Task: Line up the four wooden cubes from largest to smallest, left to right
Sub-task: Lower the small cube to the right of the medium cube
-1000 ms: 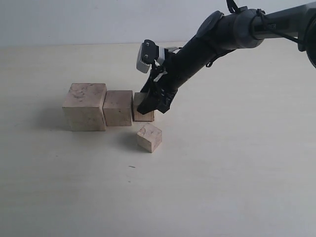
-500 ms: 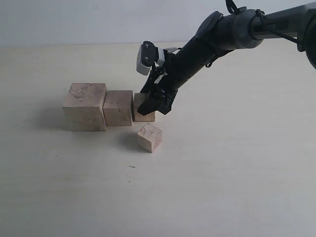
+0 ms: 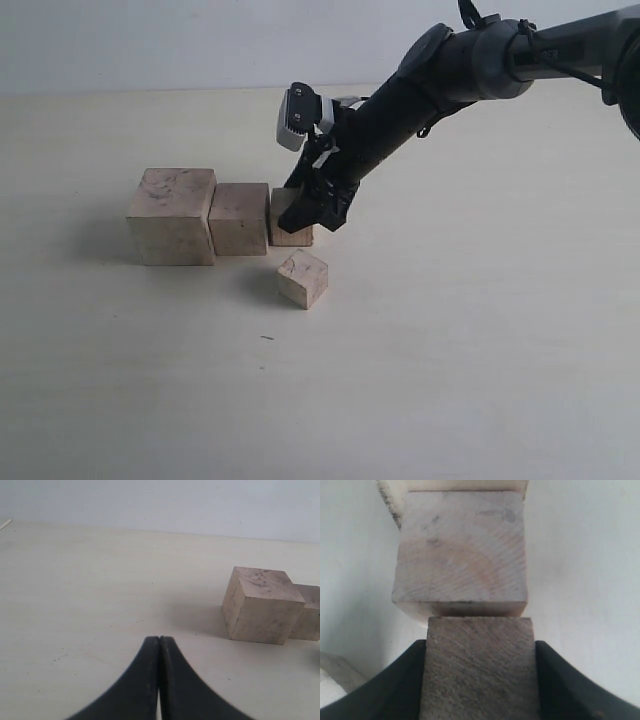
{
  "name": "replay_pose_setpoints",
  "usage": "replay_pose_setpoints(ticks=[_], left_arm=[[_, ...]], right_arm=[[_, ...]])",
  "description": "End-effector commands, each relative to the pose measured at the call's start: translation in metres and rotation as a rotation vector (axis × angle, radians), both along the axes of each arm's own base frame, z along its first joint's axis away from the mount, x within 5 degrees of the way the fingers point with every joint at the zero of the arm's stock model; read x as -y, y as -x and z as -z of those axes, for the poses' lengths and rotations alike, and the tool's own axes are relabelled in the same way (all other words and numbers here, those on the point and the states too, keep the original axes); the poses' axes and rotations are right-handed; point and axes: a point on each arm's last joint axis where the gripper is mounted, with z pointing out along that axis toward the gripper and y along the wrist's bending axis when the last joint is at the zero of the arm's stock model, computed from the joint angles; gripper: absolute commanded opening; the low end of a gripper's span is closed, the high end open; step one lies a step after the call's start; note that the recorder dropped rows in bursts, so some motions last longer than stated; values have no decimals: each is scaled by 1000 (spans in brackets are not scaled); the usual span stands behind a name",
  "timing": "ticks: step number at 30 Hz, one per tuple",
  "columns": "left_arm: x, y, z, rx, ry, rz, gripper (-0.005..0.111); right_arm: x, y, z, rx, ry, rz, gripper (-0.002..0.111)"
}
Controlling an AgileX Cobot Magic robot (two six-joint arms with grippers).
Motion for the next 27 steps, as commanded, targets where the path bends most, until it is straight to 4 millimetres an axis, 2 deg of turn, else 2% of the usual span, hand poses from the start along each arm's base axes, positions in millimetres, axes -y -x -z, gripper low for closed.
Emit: replay_pose_setpoints(ticks=[1, 19, 23, 27], left_arm=[[0, 0, -2, 19, -1, -2, 0], [0, 0, -2, 19, -1, -2, 0], [0, 0, -2, 19, -1, -2, 0], [0, 0, -2, 19, -1, -2, 0]], right_arm=[[2, 2, 16, -26, 31, -17, 0], [1, 4, 15, -39, 16, -34, 2], [1, 4, 15, -39, 16, -34, 15], [1, 4, 15, -41, 16, -31, 34]])
